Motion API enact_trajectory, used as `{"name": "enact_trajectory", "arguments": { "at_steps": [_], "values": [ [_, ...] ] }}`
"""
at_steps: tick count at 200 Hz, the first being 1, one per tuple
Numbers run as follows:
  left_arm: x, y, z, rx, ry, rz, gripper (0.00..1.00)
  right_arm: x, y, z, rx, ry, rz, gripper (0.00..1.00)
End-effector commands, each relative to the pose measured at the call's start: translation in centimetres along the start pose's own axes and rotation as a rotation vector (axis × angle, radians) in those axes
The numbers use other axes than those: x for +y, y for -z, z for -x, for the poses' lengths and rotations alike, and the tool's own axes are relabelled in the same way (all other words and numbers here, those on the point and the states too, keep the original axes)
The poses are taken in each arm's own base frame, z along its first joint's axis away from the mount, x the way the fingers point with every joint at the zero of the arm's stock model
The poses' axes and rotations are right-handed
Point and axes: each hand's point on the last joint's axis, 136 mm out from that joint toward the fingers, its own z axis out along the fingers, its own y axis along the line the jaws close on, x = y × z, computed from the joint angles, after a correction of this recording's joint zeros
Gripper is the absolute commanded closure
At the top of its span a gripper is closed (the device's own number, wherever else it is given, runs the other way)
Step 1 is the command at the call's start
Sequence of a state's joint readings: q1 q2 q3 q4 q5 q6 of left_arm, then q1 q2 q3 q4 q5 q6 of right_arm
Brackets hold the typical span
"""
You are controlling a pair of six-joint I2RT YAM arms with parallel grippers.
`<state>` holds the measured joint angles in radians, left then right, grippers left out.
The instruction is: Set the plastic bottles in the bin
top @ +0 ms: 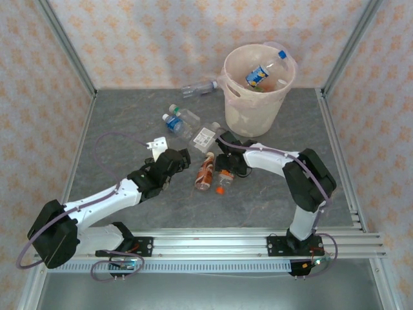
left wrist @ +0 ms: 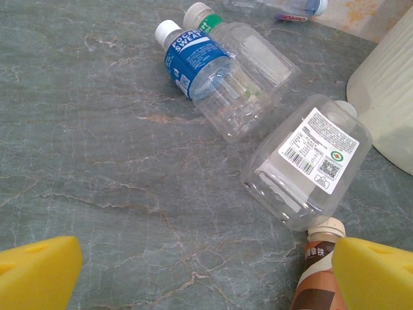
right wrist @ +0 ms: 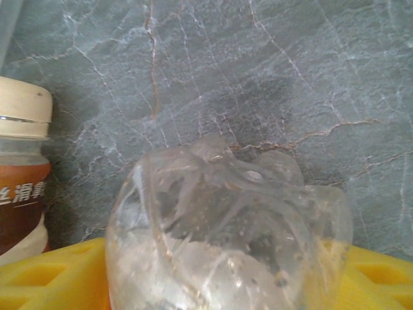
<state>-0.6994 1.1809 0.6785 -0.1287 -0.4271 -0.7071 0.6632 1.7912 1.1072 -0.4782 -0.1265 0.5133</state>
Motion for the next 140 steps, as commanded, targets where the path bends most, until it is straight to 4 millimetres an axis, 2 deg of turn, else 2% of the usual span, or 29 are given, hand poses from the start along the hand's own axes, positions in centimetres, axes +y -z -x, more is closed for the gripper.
{"name": "enact_trajectory", "arguments": {
  "at_steps": [1, 22, 36, 63, 90, 140],
  "values": [
    [-0.5, 0.1, 1.5, -0.037, 0.028, -0.003, 0.0, -0.5, -0.8, -0.1, -0.002, -0.003, -0.047, 0.28],
    [-0.5, 0.1, 1.4, -0.035, 0.026, -0.005, 0.0, -0.7, -1.1, -0.1, -0.002, -0.002, -0.06, 0.33],
    [-0.7, 0.2, 1.5, -0.034, 0.027, -0.017, 0.0, -0.7, -0.6, 0.3, -0.029, -0.001, -0.053, 0.39],
    [-1.9, 0.3, 1.2, -0.02, 0.013, -0.089, 0.0, 0.0, 2.3, 2.2, -0.155, 0.007, 0.017, 0.51],
    [-3.2, 0.4, 1.0, -0.002, 0.003, -0.158, 0.0, 1.8, 7.5, 4.7, -0.317, 0.087, 0.136, 0.57],
    [-4.3, 0.2, 0.6, 0.024, -0.011, -0.201, 0.0, 6.0, 20.0, 10.4, -0.697, 0.215, 0.358, 0.56]
  ]
}}
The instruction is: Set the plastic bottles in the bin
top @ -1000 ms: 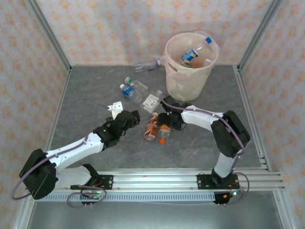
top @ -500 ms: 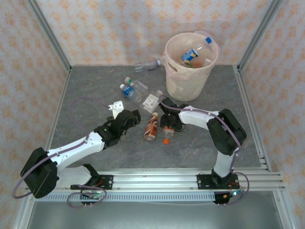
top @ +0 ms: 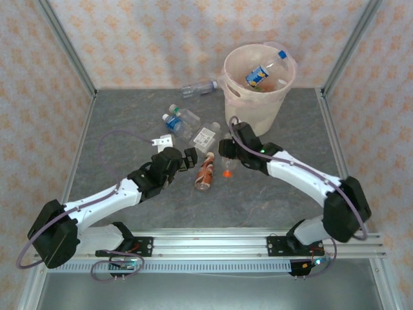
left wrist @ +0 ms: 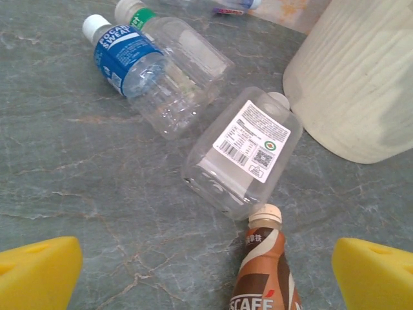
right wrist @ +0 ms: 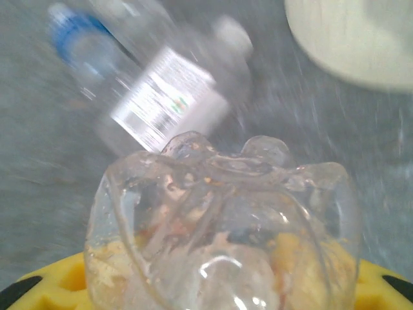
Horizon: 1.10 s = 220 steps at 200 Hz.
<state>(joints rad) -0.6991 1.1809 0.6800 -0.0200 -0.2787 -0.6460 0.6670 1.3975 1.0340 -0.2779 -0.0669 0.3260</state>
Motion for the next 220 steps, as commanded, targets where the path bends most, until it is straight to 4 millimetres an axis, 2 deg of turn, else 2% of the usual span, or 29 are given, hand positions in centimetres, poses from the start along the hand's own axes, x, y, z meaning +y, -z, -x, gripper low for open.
{"name": "enact_trajectory", "arguments": {
  "at_steps": [1, 14, 38, 68, 103, 126, 158, 187, 206, 208, 220],
  "values": [
    [-0.7, -0.2, 0.5, -0.005, -0.008, -0.027, 0.0, 3.3, 3.6, 7.0, -0.25, 0.089, 0.099, 0.56],
    [-0.8, -0.4, 0.4, 0.002, -0.007, -0.024, 0.0, 4.7, 5.4, 10.2, -0.361, 0.094, 0.138, 0.56],
    [-1.2, -0.6, 0.2, 0.022, -0.01, -0.035, 0.0, 5.7, 8.7, 15.5, -0.538, 0.099, 0.118, 0.56],
    [-1.5, -0.5, 0.1, 0.043, -0.038, -0.043, 0.0, 6.4, 11.6, 20.2, -0.656, 0.19, 0.068, 0.56],
    [-2.1, -0.5, -1.2, 0.107, -0.074, -0.081, 0.0, 4.7, 13.5, 24.7, -0.754, 0.273, -0.07, 0.55],
    [-2.2, -0.5, -1.9, 0.137, -0.076, -0.094, 0.0, 1.7, 14.4, 27.7, -0.822, 0.283, -0.197, 0.53],
    [-2.8, -0.4, -2.9, 0.174, -0.094, -0.134, 0.0, -2.9, 13.1, 30.7, -0.758, 0.213, -0.294, 0.51],
    [-3.1, -0.3, -3.2, 0.209, -0.157, -0.102, 0.0, -6.1, 10.8, 31.9, -0.66, 0.219, -0.413, 0.49],
    [-3.4, -0.4, -3.6, 0.226, -0.222, -0.092, 0.0, -8.8, 10.6, 33.0, -0.642, 0.173, -0.55, 0.49],
    [-3.5, -0.4, -3.6, 0.227, -0.224, -0.092, 0.0, -9.2, 10.0, 32.8, -0.627, 0.169, -0.56, 0.48],
    [-3.8, -0.5, -3.8, 0.233, -0.24, -0.089, 0.0, -10.1, 9.0, 33.1, -0.608, 0.131, -0.567, 0.47]
  ]
}}
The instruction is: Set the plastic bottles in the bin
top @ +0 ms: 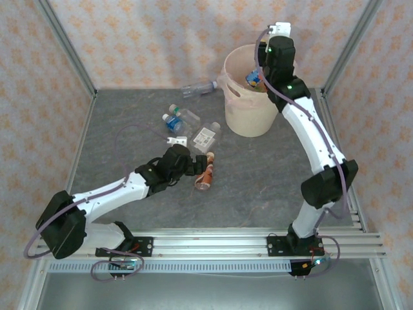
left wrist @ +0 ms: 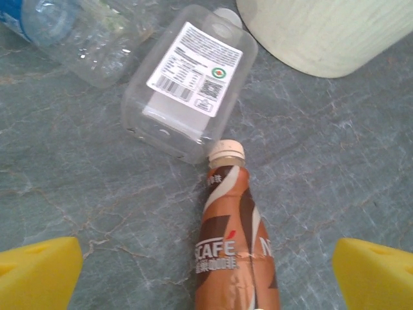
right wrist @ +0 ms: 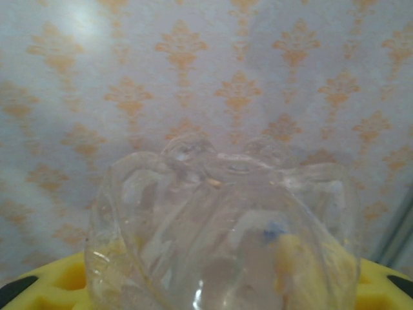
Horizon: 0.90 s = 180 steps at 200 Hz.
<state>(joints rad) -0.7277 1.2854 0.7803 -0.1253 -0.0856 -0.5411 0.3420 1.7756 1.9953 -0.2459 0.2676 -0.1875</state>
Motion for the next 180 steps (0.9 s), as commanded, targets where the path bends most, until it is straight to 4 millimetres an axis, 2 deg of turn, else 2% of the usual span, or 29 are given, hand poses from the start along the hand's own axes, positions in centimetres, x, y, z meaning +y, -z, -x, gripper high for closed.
{"name": "enact_trajectory", "arguments": {
  "at_steps": [1, 23, 43, 56, 84, 137, 158, 174, 180],
  "values": [
    [-0.3, 0.0, -0.1, 0.031, -0.076, 0.028, 0.0, -2.0, -1.8, -2.4, 0.105, 0.016, -0.114, 0.47],
    [-0.9, -0.5, -0.4, 0.048, -0.094, 0.032, 0.0, -1.2, -3.3, -4.9, 0.205, 0.004, -0.095, 0.39],
    [-1.4, -0.9, -0.7, 0.069, -0.115, 0.037, 0.0, -0.8, -3.8, -6.1, 0.254, -0.017, -0.094, 0.3],
    [-1.7, -1.1, -1.0, 0.084, -0.13, 0.039, 0.0, -0.8, -3.7, -6.5, 0.266, -0.036, -0.094, 0.21],
    [-2.0, -1.3, -1.5, 0.103, -0.147, 0.039, 0.0, -1.1, -2.9, -5.9, 0.259, -0.056, -0.089, 0.14],
    [-2.1, -1.9, -3.0, 0.156, -0.175, 0.048, 0.0, -0.9, -1.5, -5.3, 0.236, -0.088, -0.044, 0.1],
    [-1.9, -1.9, -3.9, 0.186, -0.196, 0.061, 0.0, -0.4, -0.5, -4.8, 0.226, -0.12, 0.009, 0.08],
    [-1.6, -1.9, -4.5, 0.208, -0.213, 0.075, 0.0, -0.1, 0.5, -4.3, 0.209, -0.156, 0.05, 0.0],
    [-1.5, -1.9, -4.7, 0.213, -0.218, 0.077, 0.0, -0.1, 0.9, -4.1, 0.204, -0.171, 0.066, 0.01]
  ]
}}
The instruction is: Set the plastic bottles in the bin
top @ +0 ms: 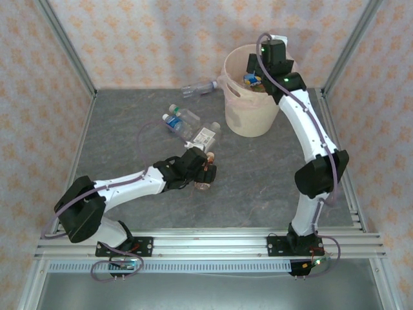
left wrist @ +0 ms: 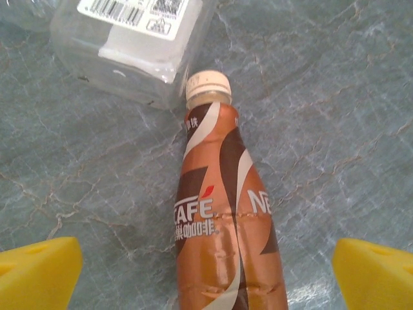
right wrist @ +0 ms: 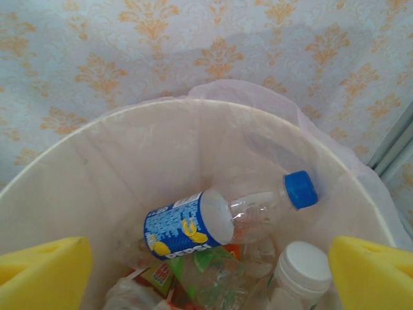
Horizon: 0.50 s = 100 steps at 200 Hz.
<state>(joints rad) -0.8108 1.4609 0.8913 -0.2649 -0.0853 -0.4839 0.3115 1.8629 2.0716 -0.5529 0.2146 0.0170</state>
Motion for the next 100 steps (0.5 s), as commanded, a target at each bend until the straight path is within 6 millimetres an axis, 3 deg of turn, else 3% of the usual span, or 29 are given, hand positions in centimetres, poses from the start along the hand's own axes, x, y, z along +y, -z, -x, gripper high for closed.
{"name": "enact_trajectory", "arguments": {
  "at_steps": [1, 47, 74, 100],
  "values": [
    [0.1, 0.3, -0.5, 0.032, -0.049, 0.028, 0.0, 0.5, 3.6, 2.8, -0.085, -0.083, 0.102, 0.01],
    [-0.5, -0.1, -2.5, 0.101, -0.095, 0.006, 0.0, 1.9, 8.4, 2.0, -0.127, -0.187, 0.325, 0.01],
    [-1.6, -0.7, -3.0, 0.132, -0.09, -0.04, 0.0, 2.3, 10.8, 0.2, -0.159, -0.229, 0.444, 0.01],
    [-1.1, -1.3, -3.8, 0.173, -0.1, -0.007, 0.0, 3.2, 12.9, -2.1, -0.155, -0.224, 0.572, 0.01]
  ]
}}
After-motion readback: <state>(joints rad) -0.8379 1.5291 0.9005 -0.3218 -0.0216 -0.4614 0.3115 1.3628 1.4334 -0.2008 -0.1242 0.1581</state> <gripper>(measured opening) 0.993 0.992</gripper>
